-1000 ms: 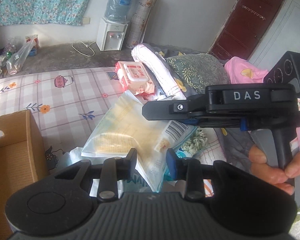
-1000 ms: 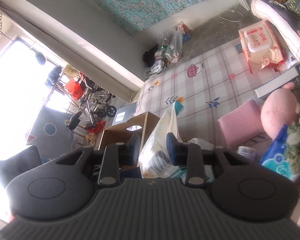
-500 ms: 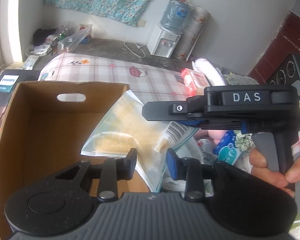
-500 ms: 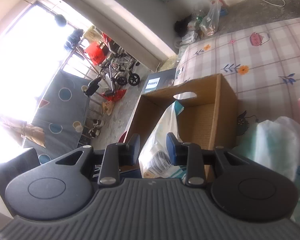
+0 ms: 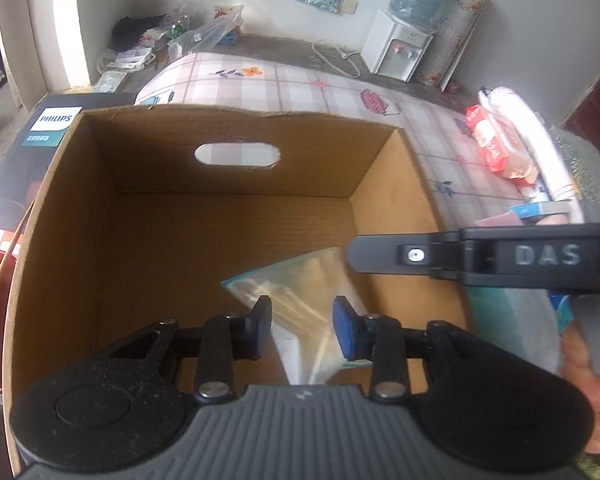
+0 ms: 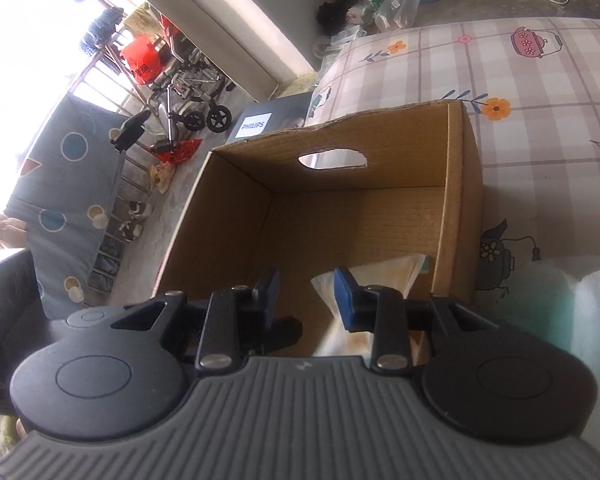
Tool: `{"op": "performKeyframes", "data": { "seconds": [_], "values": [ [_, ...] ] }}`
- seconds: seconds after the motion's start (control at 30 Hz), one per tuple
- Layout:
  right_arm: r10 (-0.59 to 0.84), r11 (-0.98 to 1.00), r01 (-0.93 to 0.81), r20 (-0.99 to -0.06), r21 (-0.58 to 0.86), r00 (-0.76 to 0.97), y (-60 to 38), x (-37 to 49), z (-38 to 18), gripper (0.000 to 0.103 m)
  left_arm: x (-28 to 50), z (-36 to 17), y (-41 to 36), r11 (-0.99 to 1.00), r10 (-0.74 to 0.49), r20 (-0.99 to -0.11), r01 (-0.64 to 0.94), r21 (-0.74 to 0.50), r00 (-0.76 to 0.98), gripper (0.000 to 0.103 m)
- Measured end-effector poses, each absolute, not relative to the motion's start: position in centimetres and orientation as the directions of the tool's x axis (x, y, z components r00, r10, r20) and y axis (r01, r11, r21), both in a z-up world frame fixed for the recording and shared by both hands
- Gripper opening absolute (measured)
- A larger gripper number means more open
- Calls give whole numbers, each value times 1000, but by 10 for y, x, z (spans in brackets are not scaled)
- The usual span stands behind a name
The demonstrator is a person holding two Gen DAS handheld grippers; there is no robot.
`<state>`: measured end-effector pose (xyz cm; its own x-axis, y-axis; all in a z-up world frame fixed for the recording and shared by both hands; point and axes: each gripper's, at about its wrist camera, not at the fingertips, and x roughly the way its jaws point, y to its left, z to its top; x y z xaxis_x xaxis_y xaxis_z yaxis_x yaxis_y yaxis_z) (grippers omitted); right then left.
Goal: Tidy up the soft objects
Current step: 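Carry the zip bag with the left gripper into the cardboard box, then open the left gripper to drop the zip bag and withdraw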
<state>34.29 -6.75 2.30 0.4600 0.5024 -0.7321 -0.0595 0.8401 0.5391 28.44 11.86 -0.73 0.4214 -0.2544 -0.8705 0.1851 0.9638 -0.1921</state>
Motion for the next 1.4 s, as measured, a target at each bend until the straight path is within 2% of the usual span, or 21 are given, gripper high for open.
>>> {"op": "performKeyframes", "data": {
  "seconds": [0.33, 0.5, 0.63, 0.7, 0.8, 0.93, 1.0, 1.07, 1.1, 1.23, 1.4],
  "values": [
    [539, 807, -100, -657, 582, 527, -116, 291, 50, 30, 282, -15, 133, 954, -294, -886, 168, -249, 359, 34],
    [558, 768, -78, -604, 635, 569, -141, 251, 52, 30, 289, -26, 107, 956, -267, -900, 209, -203, 346, 34],
    [559, 743, -37, -590, 668, 582, -159, 228, 43, 30, 299, -55, 89, 966, -209, -937, 210, -153, 281, 34],
    [552, 740, -20, -590, 672, 589, -167, 218, 38, 30, 300, -63, 86, 968, -194, -941, 211, -137, 276, 37],
    [546, 735, -3, -589, 678, 596, -174, 208, 34, 30, 298, -65, 80, 970, -140, -944, 231, -70, 300, 48],
    [552, 723, 8, -586, 690, 593, -176, 203, 29, 30, 300, -67, 85, 974, -131, -948, 217, -68, 291, 58],
    [562, 712, 13, -580, 702, 589, -176, 201, 27, 30, 303, -68, 92, 975, -166, -948, 190, -116, 273, 55],
    [568, 703, 16, -576, 711, 588, -176, 201, 25, 30, 307, -68, 96, 970, -209, -943, 174, -167, 259, 43],
    [569, 702, 17, -574, 712, 589, -176, 201, 26, 30, 308, -67, 97, 966, -232, -940, 174, -191, 252, 34],
    [568, 688, 41, -572, 725, 592, -185, 201, 21, 30, 312, -65, 89, 969, -212, -930, 191, -160, 299, 31],
    [559, 678, 61, -568, 732, 604, -197, 198, 18, 31, 324, -66, 83, 969, -224, -922, 174, -176, 315, 31]
  ]
}}
